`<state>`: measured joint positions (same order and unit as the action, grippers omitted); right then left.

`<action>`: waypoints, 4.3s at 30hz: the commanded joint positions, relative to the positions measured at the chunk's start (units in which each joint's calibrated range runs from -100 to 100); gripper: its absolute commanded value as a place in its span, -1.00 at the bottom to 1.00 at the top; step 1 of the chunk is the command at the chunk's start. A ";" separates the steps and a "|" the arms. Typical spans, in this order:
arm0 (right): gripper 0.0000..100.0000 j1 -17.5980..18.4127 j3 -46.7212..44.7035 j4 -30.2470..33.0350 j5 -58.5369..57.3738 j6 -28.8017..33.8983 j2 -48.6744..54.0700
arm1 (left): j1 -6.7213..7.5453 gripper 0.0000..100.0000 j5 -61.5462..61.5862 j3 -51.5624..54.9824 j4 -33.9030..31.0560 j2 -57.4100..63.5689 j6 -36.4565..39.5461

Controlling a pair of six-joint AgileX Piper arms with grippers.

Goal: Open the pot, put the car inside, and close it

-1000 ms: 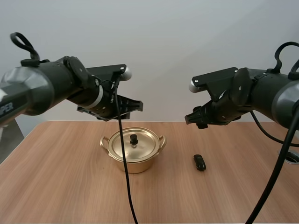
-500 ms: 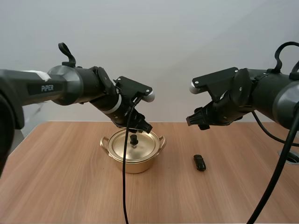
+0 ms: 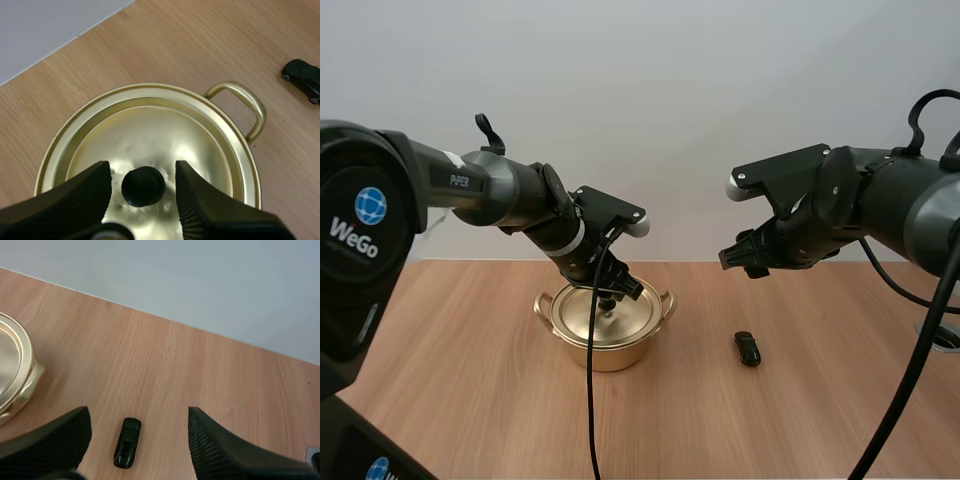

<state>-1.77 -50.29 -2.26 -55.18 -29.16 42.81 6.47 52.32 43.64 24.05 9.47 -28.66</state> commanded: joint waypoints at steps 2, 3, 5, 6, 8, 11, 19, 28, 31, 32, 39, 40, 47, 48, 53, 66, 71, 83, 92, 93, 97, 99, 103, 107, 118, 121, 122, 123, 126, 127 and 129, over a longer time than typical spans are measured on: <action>0.84 0.00 0.03 0.01 -0.22 0.00 0.04 | 0.04 0.30 0.07 -0.06 -0.05 0.00 -0.07; 0.84 0.00 0.03 0.01 -0.42 0.00 0.04 | 0.04 0.28 0.07 -0.06 -0.05 0.00 -0.07; 0.84 0.00 0.03 -0.23 -1.40 0.00 0.04 | 0.04 0.25 0.07 -0.06 -0.05 0.00 -0.07; 0.84 0.00 0.03 -0.43 -1.68 0.00 0.04 | 0.04 0.24 -0.06 -0.06 -0.05 0.00 -0.07; 0.84 0.00 0.03 -0.87 -1.84 0.00 0.04 | 0.04 0.19 -0.06 -0.06 -0.05 -0.08 -0.07; 0.84 0.00 0.03 -1.81 -2.07 0.00 0.04 | 0.04 0.11 0.86 -0.06 -0.05 -1.36 -0.07; 0.84 0.00 0.03 -1.91 -3.29 0.00 0.04 | 0.04 -0.91 1.40 -0.06 -1.73 -2.85 0.27; 0.84 0.00 0.03 -1.80 -4.51 0.00 -1.23 | 0.04 -1.00 4.21 -2.73 -2.02 0.06 0.48; 0.84 0.00 0.03 -1.79 -4.69 0.09 -4.90 | 0.04 -1.00 8.98 -5.30 -2.02 2.60 1.33; 0.84 0.00 0.03 -1.79 -4.91 0.09 -6.69 | 0.04 -1.00 10.86 -6.28 -2.19 3.77 1.33; 0.84 0.00 0.03 -2.63 -4.50 0.09 -19.80 | 0.04 -1.00 17.17 -13.24 -3.73 14.33 3.37; 0.84 0.00 0.03 -2.63 -4.18 0.09 -21.42 | 0.04 -1.00 17.62 -14.40 -3.73 15.54 3.63; 0.84 0.00 0.03 -2.63 -0.15 0.09 -28.83 | 0.04 -1.00 22.70 -22.00 -3.73 24.05 4.94; 0.84 0.00 0.03 -2.63 0.26 0.09 -29.34 | 0.04 -1.00 23.66 -22.91 -3.73 25.01 5.32; 0.84 0.00 0.03 -2.52 1.15 0.09 -31.79 | 0.04 -1.00 26.62 -26.54 -3.62 29.04 6.34; 0.81 0.00 0.03 -1.94 2.40 0.09 -36.76 | 0.04 -1.00 30.88 -32.72 -3.51 35.21 7.64; 0.38 0.00 0.03 -1.94 2.40 0.09 -38.13 | 0.04 -1.00 33.63 -34.87 -3.51 35.32 8.07; -1.00 0.00 3.47 -0.93 -1.59 0.09 -33.29 | 0.04 -1.00 35.05 -39.19 -3.51 36.22 8.67; -1.00 1.77 16.96 -7.25 -16.23 -5.21 -25.77 | 0.04 -1.00 35.36 -43.04 -3.51 36.97 9.23; -1.00 2.62 18.08 -8.50 -17.21 -5.79 -25.77 | 0.04 -1.00 35.14 -43.68 -3.51 36.97 9.23; -1.00 7.20 20.43 -10.80 -17.38 -7.37 -25.91 | 0.04 -1.00 34.95 -46.28 -3.66 36.97 10.04; -1.00 9.94 21.28 -10.26 -17.43 -7.76 -26.59 | 0.04 -1.00 34.95 -47.30 -3.66 36.97 10.16; -1.00 13.99 21.37 -9.49 -14.74 -7.84 -30.06 | 0.04 -1.00 35.33 -47.56 -3.66 36.97 10.24; -1.00 16.66 23.46 -9.49 -14.12 -8.08 -35.72 | 0.04 -1.00 35.69 -47.56 -3.66 36.85 10.24; -1.00 19.22 29.07 -8.90 -14.04 -8.46 -51.59 | -2.74 -1.00 34.35 -47.56 -3.06 35.53 10.24; -1.00 19.22 29.07 -8.67 -14.04 -8.46 -54.08 | -2.74 -1.00 34.35 -47.56 -3.06 35.53 10.24; -1.00 19.22 29.07 -8.67 -14.04 -8.46 -54.45 | -2.74 -1.00 34.35 -47.56 -3.06 35.53 10.24; -1.00 19.22 29.07 -8.67 -14.04 -8.46 -54.98 | -2.74 -1.00 34.68 -47.56 -3.06 35.53 10.24; -1.00 19.22 29.07 -8.67 -13.35 -8.46 -55.13 | -2.74 -1.00 35.04 -47.56 -3.06 35.53 10.24; -1.00 19.22 29.07 -8.67 -13.36 -8.46 -55.13 | -2.74 -1.00 35.04 -47.56 -3.06 35.53 10.24; -1.00 19.22 29.07 -8.67 -13.36 -8.46 -55.13 | -2.74 -1.00 35.04 -47.56 -3.06 35.53 10.24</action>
<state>17.46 -21.22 -10.95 -68.55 -37.57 -12.32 3.79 87.21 -3.90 20.98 45.05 -18.45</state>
